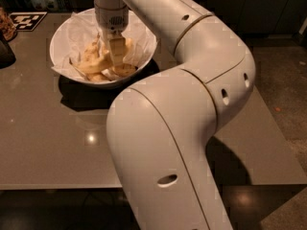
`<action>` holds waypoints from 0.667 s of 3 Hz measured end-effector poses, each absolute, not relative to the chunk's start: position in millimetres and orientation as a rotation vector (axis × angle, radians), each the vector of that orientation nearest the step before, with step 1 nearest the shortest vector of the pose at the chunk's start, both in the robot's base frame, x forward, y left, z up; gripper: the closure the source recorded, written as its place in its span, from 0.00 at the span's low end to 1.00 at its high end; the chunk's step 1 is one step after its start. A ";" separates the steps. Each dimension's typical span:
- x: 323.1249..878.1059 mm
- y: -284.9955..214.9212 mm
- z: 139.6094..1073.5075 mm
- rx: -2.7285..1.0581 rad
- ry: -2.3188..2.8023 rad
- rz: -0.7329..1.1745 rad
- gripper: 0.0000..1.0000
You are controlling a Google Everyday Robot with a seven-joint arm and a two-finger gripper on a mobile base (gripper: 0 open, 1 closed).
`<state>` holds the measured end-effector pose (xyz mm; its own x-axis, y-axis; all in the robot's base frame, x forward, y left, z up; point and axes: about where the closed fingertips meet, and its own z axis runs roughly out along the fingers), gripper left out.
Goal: Pick banana from white bowl
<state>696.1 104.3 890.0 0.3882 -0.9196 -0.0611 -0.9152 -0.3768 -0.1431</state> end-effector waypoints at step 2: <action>685.1 95.6 869.8 -2.524 1.689 -0.009 0.52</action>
Offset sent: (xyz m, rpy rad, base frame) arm -0.0429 -0.0355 -0.0226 -0.1118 0.1381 -0.0018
